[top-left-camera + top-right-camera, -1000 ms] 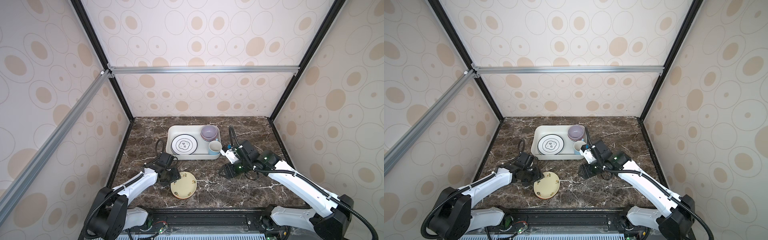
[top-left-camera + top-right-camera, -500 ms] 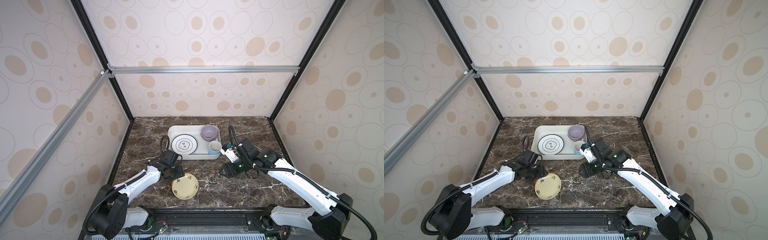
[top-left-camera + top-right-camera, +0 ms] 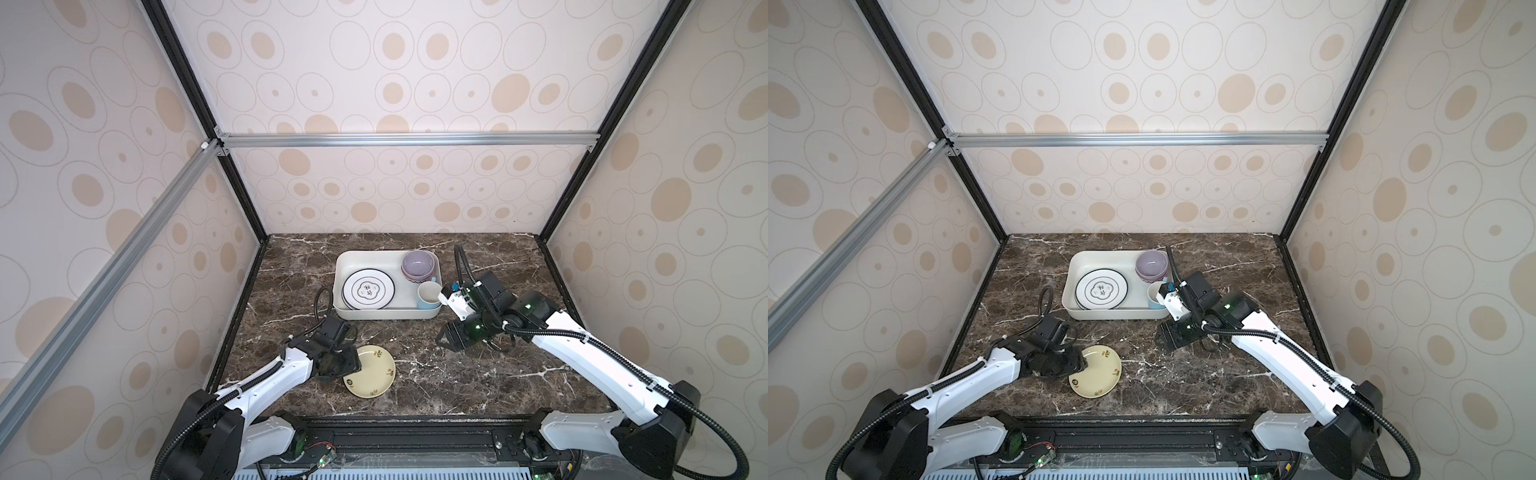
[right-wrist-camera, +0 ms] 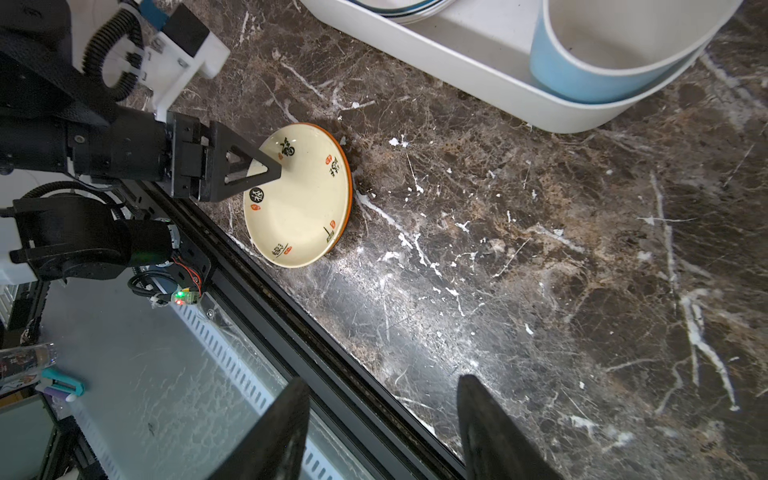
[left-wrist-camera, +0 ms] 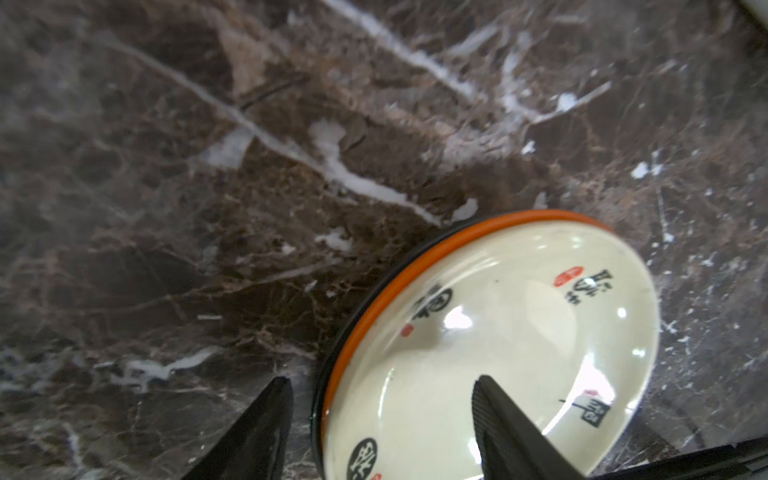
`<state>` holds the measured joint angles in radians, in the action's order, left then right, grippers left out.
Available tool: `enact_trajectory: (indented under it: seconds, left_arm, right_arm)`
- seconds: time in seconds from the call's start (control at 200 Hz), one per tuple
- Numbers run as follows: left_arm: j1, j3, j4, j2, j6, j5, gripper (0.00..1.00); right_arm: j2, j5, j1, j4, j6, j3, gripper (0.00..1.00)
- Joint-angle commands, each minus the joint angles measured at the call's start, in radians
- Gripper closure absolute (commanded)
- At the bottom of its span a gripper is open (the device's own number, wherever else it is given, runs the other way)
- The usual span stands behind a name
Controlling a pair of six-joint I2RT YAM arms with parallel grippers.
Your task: Place the mixed dishes into the plastic bin
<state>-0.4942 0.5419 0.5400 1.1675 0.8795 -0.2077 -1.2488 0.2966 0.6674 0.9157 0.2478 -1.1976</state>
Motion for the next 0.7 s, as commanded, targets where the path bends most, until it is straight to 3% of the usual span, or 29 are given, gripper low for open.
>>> enact_trajectory:
  seconds: [0.0,0.1,0.16,0.24,0.395,0.695]
  left_arm:
    - [-0.012,-0.026,-0.029,-0.012,0.009,-0.012,0.32]
    - [-0.014,-0.037,-0.038,-0.010,0.008,-0.008,0.39]
    - [-0.014,-0.039,-0.034,-0.003,-0.001,-0.002,0.59]
    - [-0.014,-0.039,-0.032,0.010,-0.011,0.000,0.77]
    - [-0.013,-0.025,-0.023,0.011,-0.017,0.004,0.94]
    - [-0.014,0.091,0.099,-0.022,-0.046,0.045,0.98]
  right_arm:
    - [-0.007,0.011,-0.004,0.028,-0.008,-0.028,0.40]
    - [-0.003,0.011,-0.005,0.031,-0.002,-0.025,0.40]
    - [0.001,0.011,-0.005,0.032,0.002,-0.023,0.40]
    - [0.004,0.008,-0.004,0.028,0.005,-0.019,0.40]
    - [0.004,0.002,-0.005,0.024,0.008,-0.019,0.40]
    - [-0.013,0.008,-0.004,0.013,0.006,-0.019,0.40]
